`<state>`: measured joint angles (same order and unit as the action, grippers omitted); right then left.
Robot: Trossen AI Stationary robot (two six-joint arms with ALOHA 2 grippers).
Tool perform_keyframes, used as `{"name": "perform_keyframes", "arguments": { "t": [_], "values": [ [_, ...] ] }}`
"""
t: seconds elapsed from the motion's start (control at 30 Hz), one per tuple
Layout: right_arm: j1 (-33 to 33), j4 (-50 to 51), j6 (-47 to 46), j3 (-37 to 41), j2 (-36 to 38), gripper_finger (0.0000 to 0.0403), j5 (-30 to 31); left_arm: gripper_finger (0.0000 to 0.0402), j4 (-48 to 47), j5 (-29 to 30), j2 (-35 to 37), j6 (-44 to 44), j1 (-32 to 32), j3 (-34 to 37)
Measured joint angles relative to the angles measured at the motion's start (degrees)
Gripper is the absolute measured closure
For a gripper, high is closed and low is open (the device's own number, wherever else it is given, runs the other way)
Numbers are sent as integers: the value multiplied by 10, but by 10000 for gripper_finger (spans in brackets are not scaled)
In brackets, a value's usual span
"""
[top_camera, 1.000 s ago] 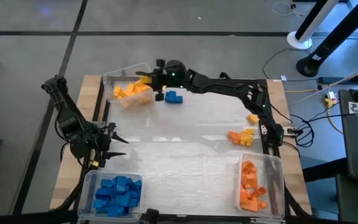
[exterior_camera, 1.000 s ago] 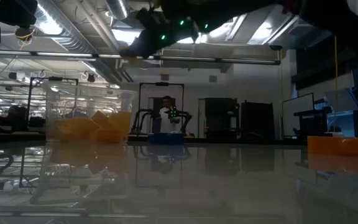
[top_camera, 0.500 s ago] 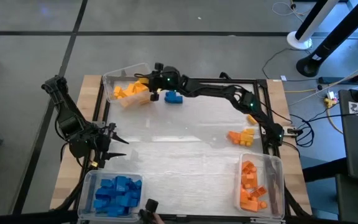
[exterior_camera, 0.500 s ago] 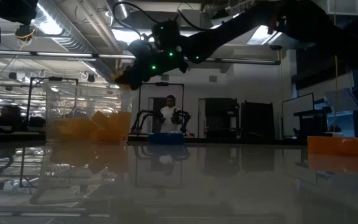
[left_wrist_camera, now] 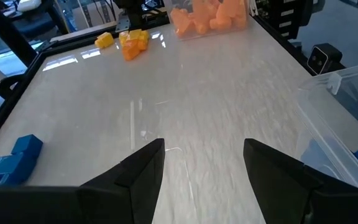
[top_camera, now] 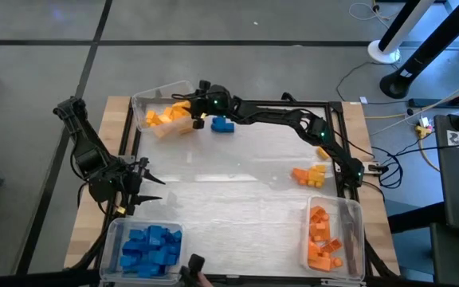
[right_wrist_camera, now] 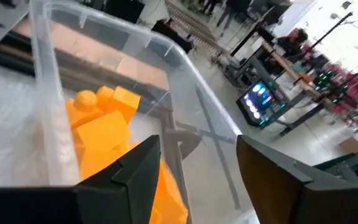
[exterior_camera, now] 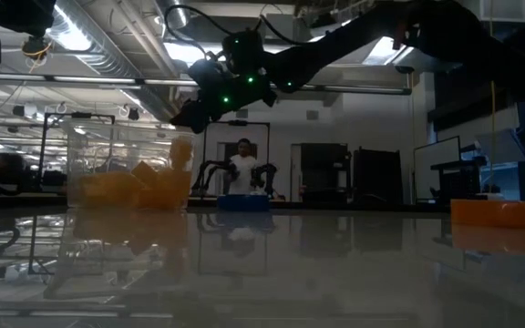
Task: Sort blocks
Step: Put the blue game piece into the bottom left transparent bin
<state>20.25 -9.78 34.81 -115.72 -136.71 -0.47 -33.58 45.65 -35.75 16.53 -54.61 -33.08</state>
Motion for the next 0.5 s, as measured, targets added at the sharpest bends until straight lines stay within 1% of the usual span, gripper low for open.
{"name": "perform_keyframes", "arguments": {
  "t": [0.07,0.17,0.3,0.4,0.5],
  "values": [
    [0,19,3,0,8,190,0,192,0,0,0,0,0,0],
    [0,63,41,0,38,190,0,192,1,0,0,-4,0,0],
    [0,159,89,0,87,189,0,192,1,0,0,-32,0,0],
    [0,242,90,0,128,189,1,192,6,1,0,-58,0,0],
    [0,329,80,0,175,189,1,192,32,0,-2,-76,0,0]
  ]
}}
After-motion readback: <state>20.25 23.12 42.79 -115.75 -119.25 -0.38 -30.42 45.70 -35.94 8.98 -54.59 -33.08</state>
